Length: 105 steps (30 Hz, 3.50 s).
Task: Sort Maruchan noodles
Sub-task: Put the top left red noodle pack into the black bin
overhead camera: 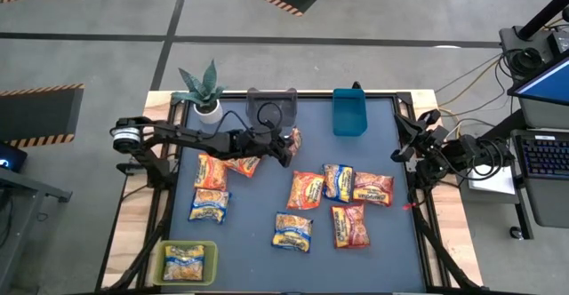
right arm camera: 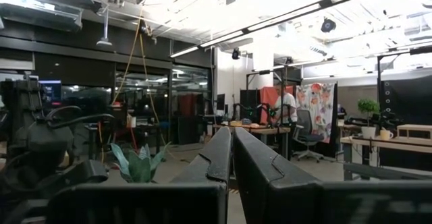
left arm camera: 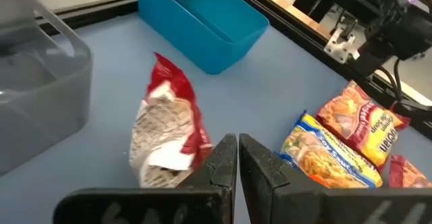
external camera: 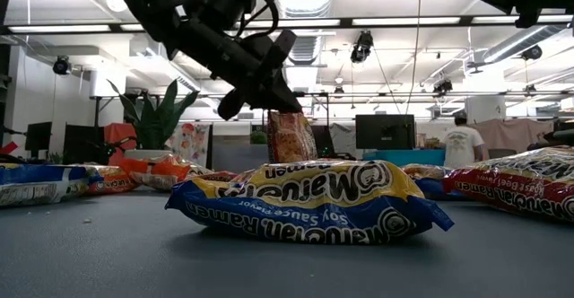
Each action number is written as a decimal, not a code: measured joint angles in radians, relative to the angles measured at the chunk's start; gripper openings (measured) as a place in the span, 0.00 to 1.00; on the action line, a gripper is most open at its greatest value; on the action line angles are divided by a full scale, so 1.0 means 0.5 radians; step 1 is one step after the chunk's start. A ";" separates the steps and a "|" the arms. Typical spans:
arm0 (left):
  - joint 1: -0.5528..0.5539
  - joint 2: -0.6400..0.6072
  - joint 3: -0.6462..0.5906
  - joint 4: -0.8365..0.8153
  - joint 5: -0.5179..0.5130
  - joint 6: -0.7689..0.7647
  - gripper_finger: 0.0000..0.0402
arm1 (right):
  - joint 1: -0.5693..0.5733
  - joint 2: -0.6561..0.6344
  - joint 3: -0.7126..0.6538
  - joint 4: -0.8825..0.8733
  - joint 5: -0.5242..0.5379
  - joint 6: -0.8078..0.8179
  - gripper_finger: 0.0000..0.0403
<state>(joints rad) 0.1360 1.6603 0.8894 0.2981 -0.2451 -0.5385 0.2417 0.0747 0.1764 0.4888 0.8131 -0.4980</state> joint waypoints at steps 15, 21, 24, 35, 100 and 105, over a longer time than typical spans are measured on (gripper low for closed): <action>-0.030 0.005 0.000 0.006 0.001 0.019 0.08 | 0.000 0.000 0.000 0.035 0.000 -0.036 0.02; -0.047 -0.026 0.001 -0.031 0.001 0.071 0.20 | -0.001 0.000 0.000 0.035 0.000 -0.037 0.02; -0.033 -0.095 0.091 -0.351 -0.001 -0.010 0.24 | -0.001 0.000 0.000 0.034 0.000 -0.037 0.02; -0.025 -0.128 0.425 -1.709 -0.054 -0.332 0.46 | -0.001 0.000 0.000 0.034 0.000 -0.048 0.02; 0.519 0.258 0.032 -0.669 0.311 -0.152 0.53 | 0.000 0.000 0.000 0.035 0.000 -0.076 0.02; 0.510 0.260 0.027 -0.665 0.286 -0.161 0.44 | -0.001 0.000 0.000 0.035 0.000 -0.076 0.02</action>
<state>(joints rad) 0.3908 1.7905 0.9028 -0.0344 -0.1022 -0.6188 0.2413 0.0746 0.1764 0.5060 0.8131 -0.5358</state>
